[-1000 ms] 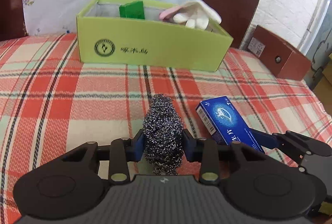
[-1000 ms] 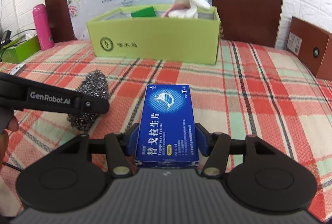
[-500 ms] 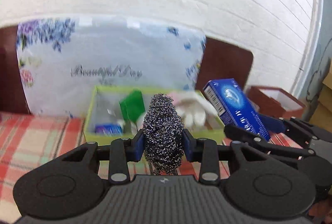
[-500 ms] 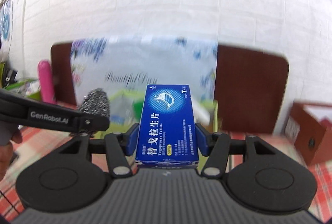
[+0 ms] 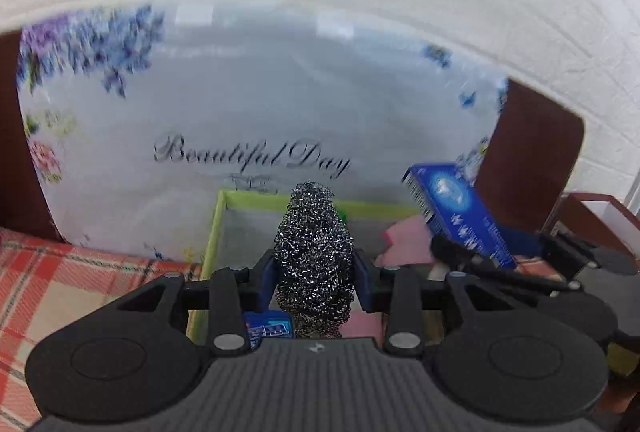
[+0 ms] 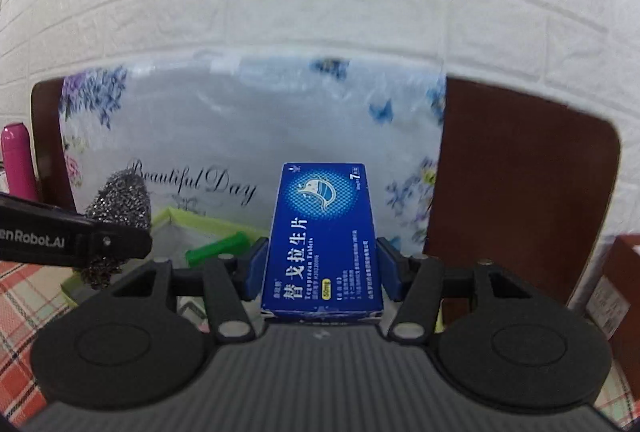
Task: Organize objects
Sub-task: 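Carry the scrubber and blue medicine box into the lime-green box and release both, then lift both tools out of the lime-green box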
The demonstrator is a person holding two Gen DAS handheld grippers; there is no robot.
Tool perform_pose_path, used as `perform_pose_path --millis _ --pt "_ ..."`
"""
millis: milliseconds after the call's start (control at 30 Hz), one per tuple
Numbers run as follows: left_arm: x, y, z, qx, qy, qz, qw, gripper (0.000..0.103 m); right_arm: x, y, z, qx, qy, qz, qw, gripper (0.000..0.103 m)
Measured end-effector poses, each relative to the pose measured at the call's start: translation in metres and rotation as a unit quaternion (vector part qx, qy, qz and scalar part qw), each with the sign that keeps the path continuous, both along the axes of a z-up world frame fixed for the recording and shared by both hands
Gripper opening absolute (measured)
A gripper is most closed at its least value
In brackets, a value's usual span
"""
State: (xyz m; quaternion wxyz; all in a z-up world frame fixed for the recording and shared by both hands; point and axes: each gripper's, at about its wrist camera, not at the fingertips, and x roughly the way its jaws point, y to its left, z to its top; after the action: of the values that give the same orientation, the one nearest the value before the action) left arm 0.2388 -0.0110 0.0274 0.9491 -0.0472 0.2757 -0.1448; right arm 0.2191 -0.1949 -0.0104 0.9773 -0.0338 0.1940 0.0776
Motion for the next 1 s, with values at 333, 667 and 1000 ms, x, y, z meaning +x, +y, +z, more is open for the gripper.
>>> perform_pose_path --millis 333,667,1000 --pt "0.006 -0.015 -0.029 0.025 0.015 -0.006 0.9996 0.07 0.011 0.0 -0.038 -0.012 0.059 -0.001 0.998 0.066" --pt "-0.057 0.011 0.011 0.013 -0.029 0.061 0.9976 0.088 -0.055 -0.025 -0.005 0.007 -0.009 -0.046 0.999 0.103" --pt "-0.135 -0.001 -0.011 0.049 0.033 0.082 0.9949 0.092 -0.144 -0.042 -0.01 0.028 0.053 -0.085 0.995 0.103"
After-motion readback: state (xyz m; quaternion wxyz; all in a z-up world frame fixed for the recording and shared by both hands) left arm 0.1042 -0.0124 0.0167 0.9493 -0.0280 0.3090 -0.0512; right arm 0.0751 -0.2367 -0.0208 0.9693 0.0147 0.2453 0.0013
